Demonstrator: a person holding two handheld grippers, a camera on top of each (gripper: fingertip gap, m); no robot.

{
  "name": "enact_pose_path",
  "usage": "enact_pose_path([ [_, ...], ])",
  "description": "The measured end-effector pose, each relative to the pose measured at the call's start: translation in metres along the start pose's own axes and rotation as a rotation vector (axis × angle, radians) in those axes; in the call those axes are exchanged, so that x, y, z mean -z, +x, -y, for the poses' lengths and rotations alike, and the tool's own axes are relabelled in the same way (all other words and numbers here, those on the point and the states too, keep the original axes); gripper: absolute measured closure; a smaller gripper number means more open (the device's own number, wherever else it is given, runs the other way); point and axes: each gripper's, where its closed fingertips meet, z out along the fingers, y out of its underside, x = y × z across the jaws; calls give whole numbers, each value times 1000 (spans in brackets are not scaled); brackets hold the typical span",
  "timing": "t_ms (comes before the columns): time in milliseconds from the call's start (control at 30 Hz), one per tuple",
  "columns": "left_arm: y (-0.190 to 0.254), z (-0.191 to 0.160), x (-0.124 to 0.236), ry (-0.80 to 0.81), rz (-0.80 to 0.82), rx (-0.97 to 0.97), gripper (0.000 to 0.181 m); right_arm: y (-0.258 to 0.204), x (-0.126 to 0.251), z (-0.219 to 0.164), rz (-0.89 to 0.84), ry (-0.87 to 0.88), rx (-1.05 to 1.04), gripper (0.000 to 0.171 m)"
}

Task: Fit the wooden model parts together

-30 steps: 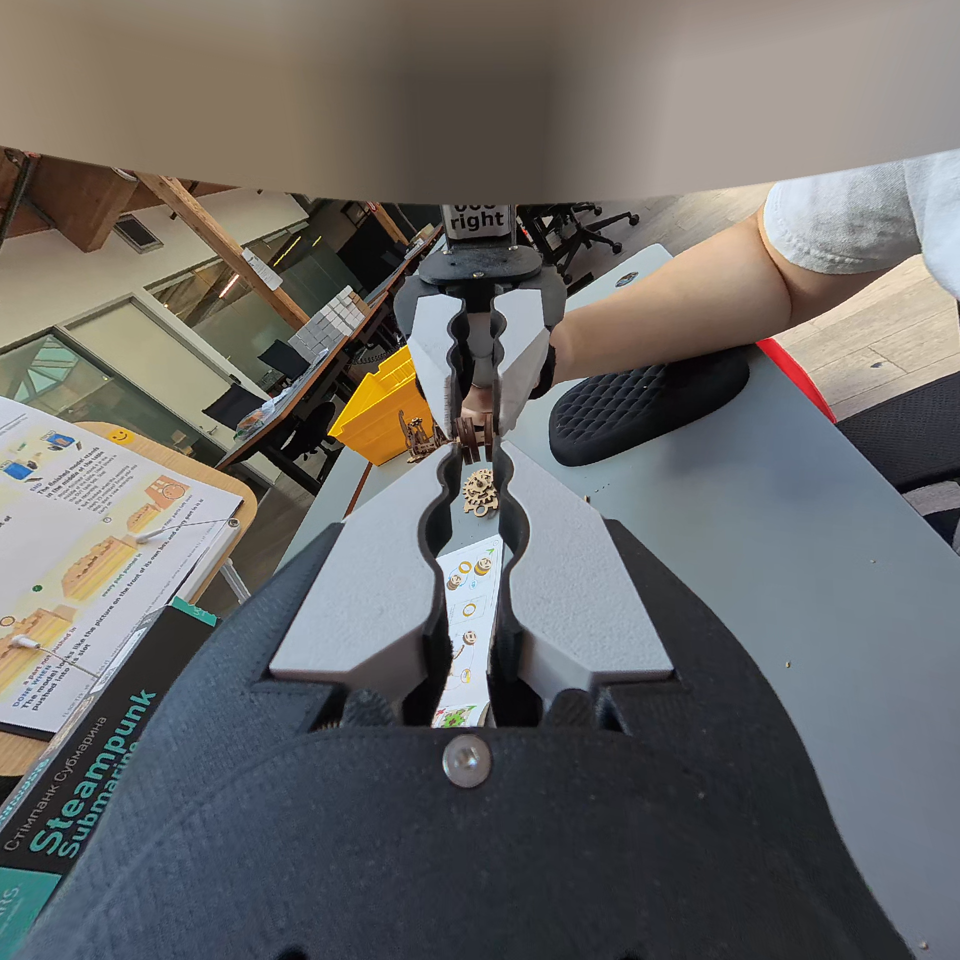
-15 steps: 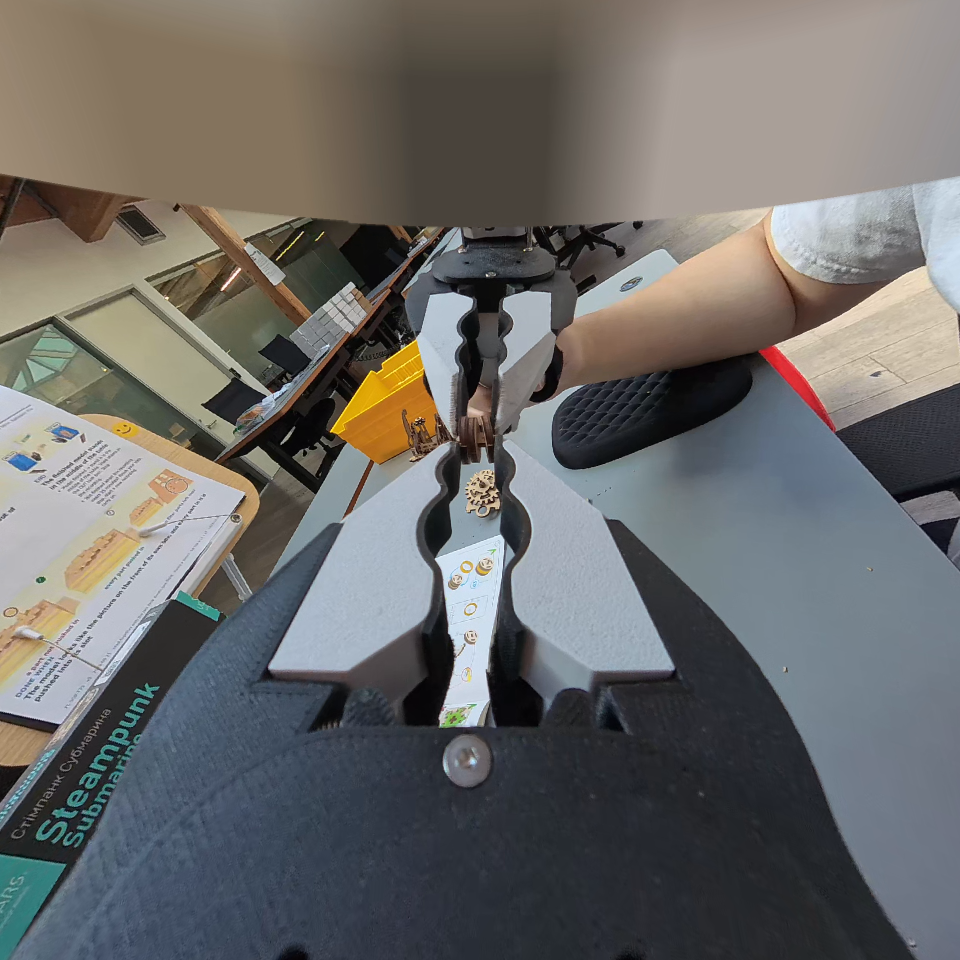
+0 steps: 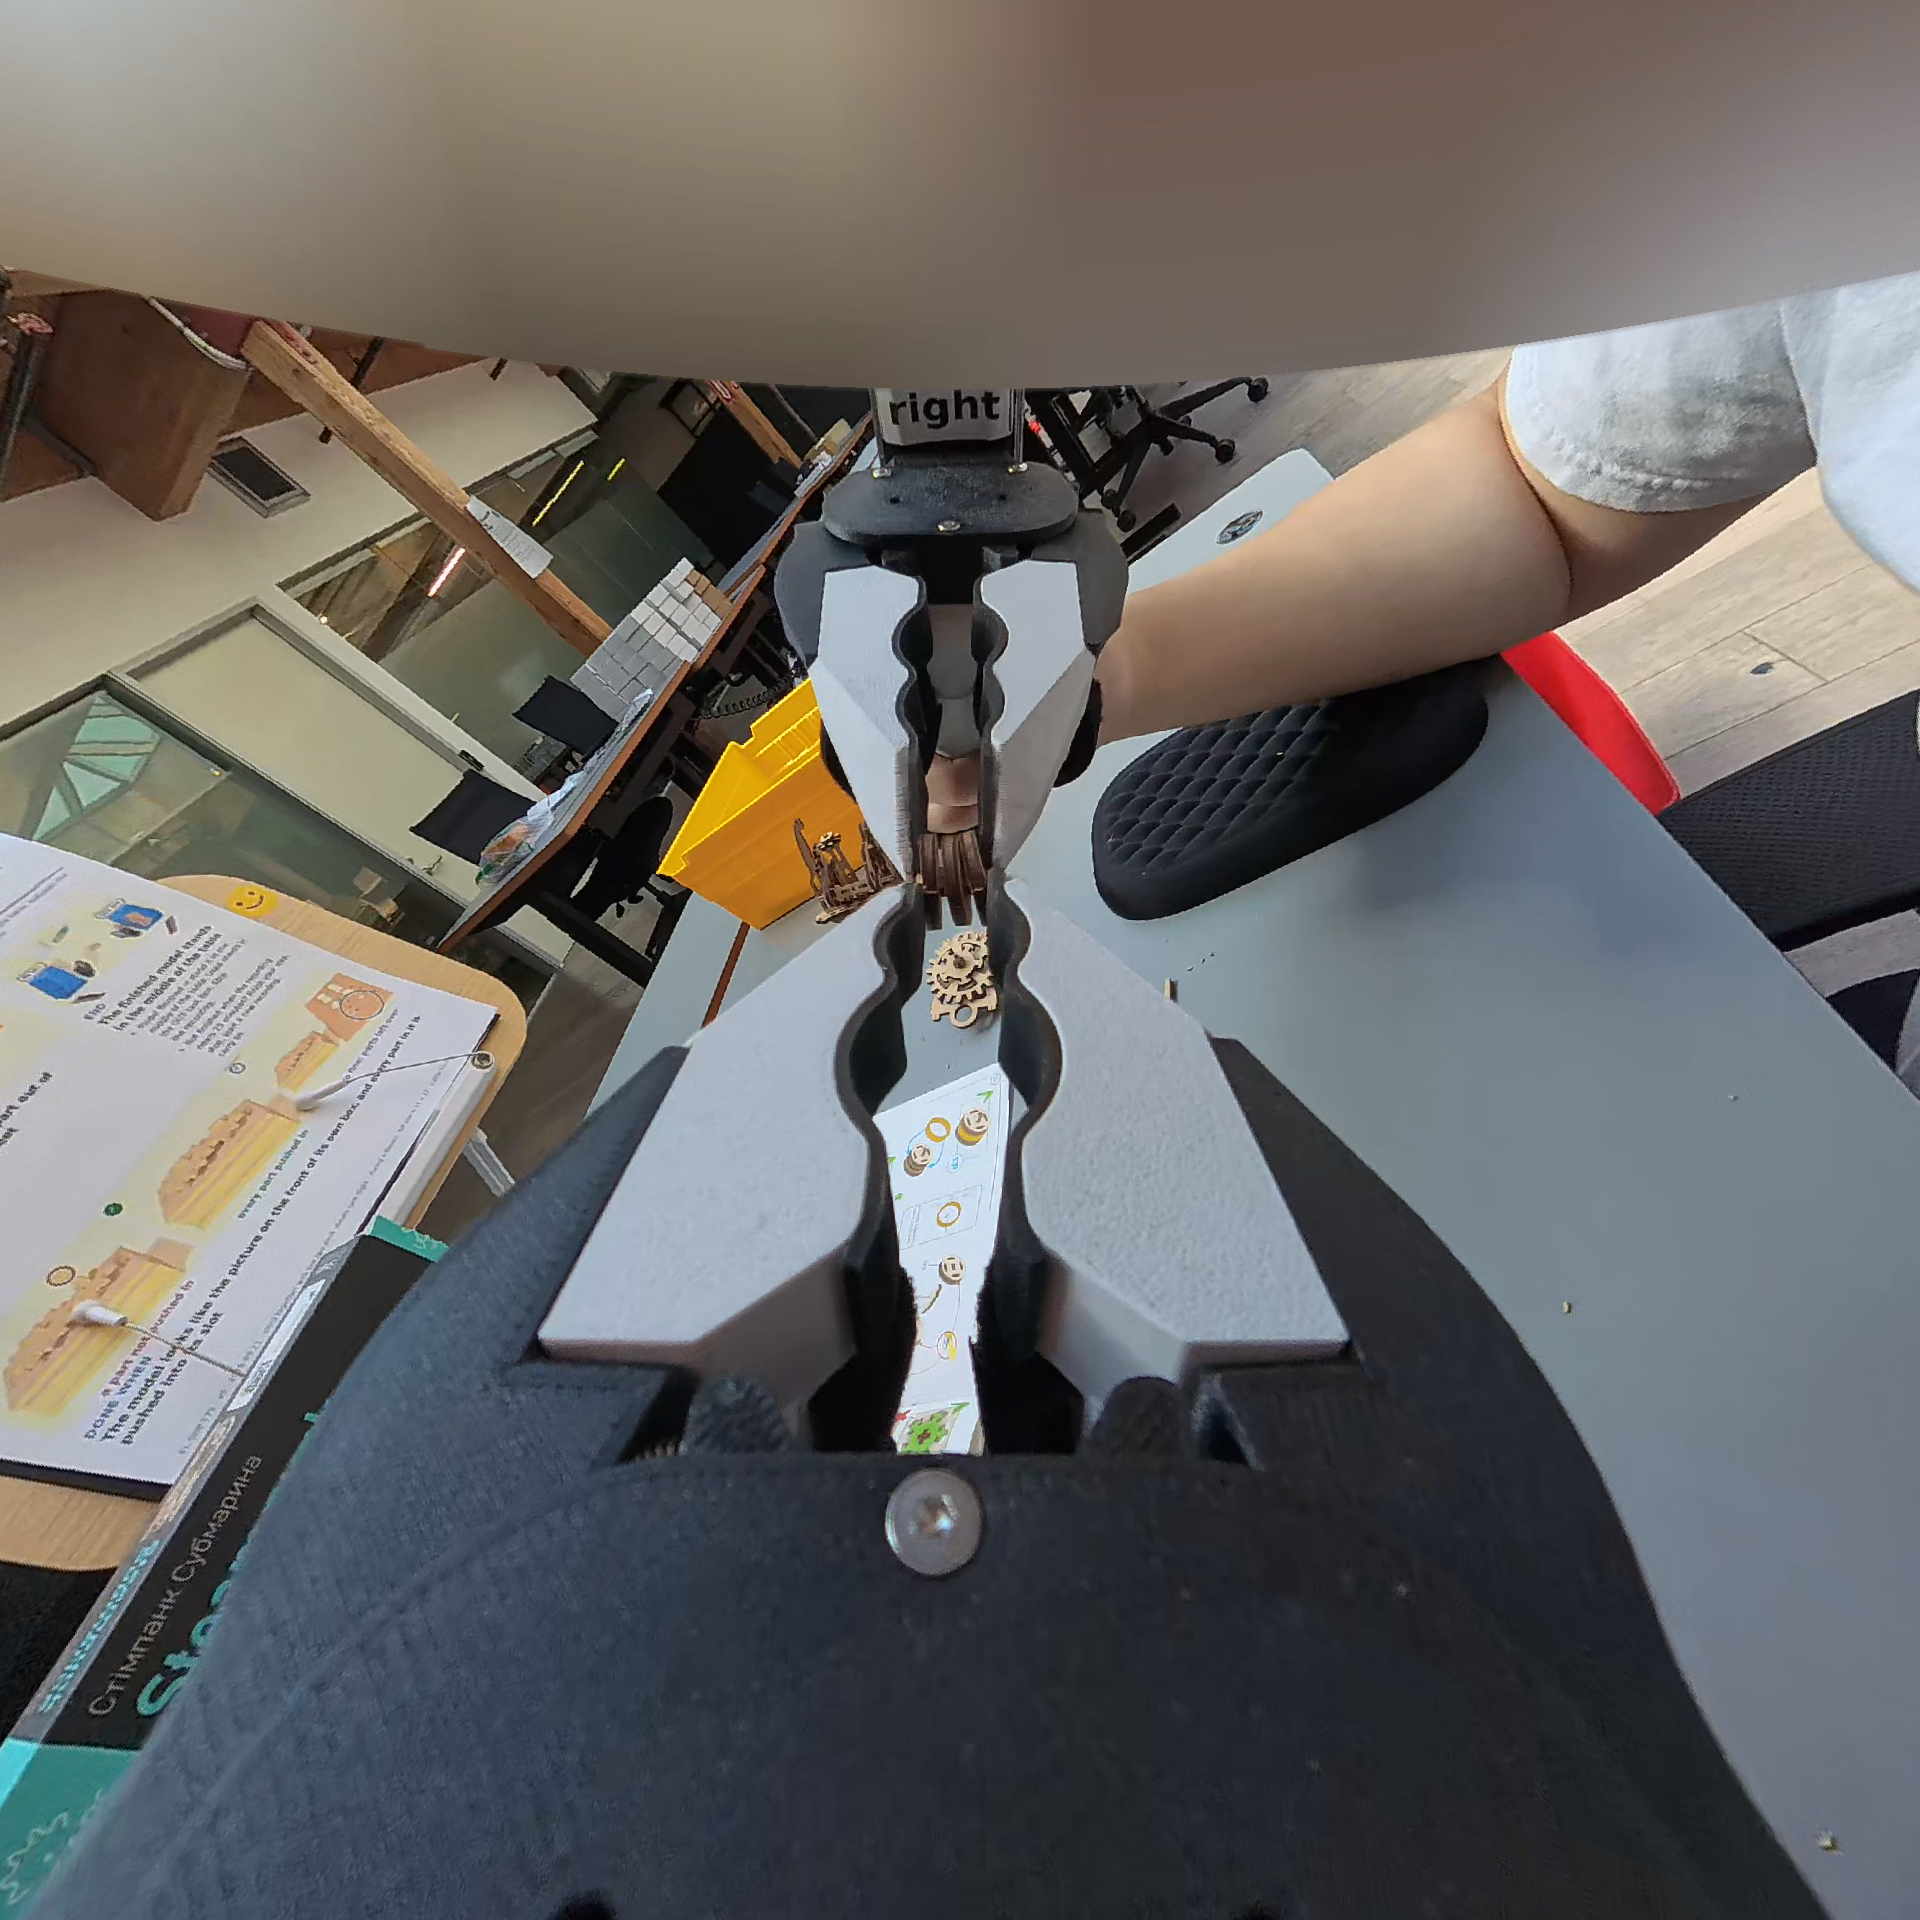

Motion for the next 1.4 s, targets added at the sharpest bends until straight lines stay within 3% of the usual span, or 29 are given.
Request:
enact_pose_path([
  [300, -2, 2, 2, 12, -17, 54, 171, 1, -1, 2, -2, 35, -49, 161],
  [700, -6, 4, 2, 106, 6, 123, 162, 11, 5, 13, 48, 215, -283, 161],
  [1400, 4, 13, 0, 129, -19, 72, 169, -4, 3, 13, 130, 278, -240, 161],
])
